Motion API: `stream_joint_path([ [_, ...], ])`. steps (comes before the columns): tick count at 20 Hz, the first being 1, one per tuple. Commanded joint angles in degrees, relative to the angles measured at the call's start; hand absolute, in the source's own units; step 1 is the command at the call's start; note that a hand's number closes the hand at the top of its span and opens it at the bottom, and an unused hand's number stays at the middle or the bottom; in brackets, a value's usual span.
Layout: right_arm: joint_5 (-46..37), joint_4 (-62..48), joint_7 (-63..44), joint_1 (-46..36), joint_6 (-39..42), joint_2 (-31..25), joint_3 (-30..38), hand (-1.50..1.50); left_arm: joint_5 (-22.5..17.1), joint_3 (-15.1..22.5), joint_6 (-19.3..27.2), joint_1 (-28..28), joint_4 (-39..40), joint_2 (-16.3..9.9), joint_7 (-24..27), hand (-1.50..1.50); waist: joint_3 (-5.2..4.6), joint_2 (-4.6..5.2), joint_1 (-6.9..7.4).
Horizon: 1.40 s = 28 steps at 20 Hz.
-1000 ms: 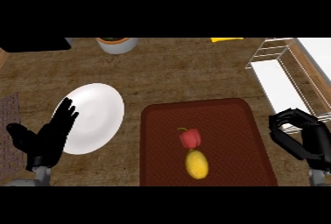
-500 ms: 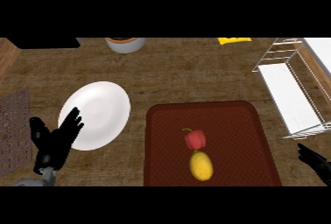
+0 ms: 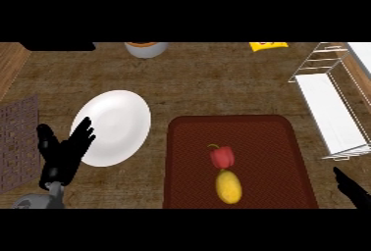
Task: Pick the lemon from the tray and place it in the tiered shelf
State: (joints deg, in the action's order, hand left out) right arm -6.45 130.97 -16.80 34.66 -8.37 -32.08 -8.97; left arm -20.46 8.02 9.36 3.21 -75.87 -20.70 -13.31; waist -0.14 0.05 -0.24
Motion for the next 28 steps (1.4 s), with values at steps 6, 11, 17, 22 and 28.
stream_joint_path([
  [6, -21.17, 5.16, -35.86, -16.11, -3.37, 5.59, -14.80, -1.50, 0.86, -0.98, -1.35, 1.46, 1.59, 0.03, 0.32, 0.00, -0.06, 0.26, 1.53],
  [11, -30.00, -0.05, -50.22, -27.51, 0.26, 10.01, -20.48, -1.50, 2.82, 0.87, -0.15, -2.69, -0.77, 2.15, 2.08, 0.00, -0.02, 0.02, 1.68],
  [17, -32.57, -10.24, -55.85, -35.14, 6.10, 17.75, -24.92, -1.50, 2.45, 0.18, -1.31, -0.86, 0.39, 3.45, 1.45, 0.00, 0.04, 0.06, 1.00],
  [22, -37.01, -18.06, -55.28, -36.39, 6.25, 23.09, -27.12, -1.50, 2.56, -1.85, -1.44, 0.87, 1.06, 2.33, -0.84, 0.00, 0.09, 0.01, 0.51],
  [28, -42.58, -19.15, -58.10, -34.48, 8.03, 26.51, -27.62, -1.50, 1.45, -4.76, -4.08, 0.85, 1.68, 0.19, -0.60, 0.00, 0.09, -0.07, 0.32],
])
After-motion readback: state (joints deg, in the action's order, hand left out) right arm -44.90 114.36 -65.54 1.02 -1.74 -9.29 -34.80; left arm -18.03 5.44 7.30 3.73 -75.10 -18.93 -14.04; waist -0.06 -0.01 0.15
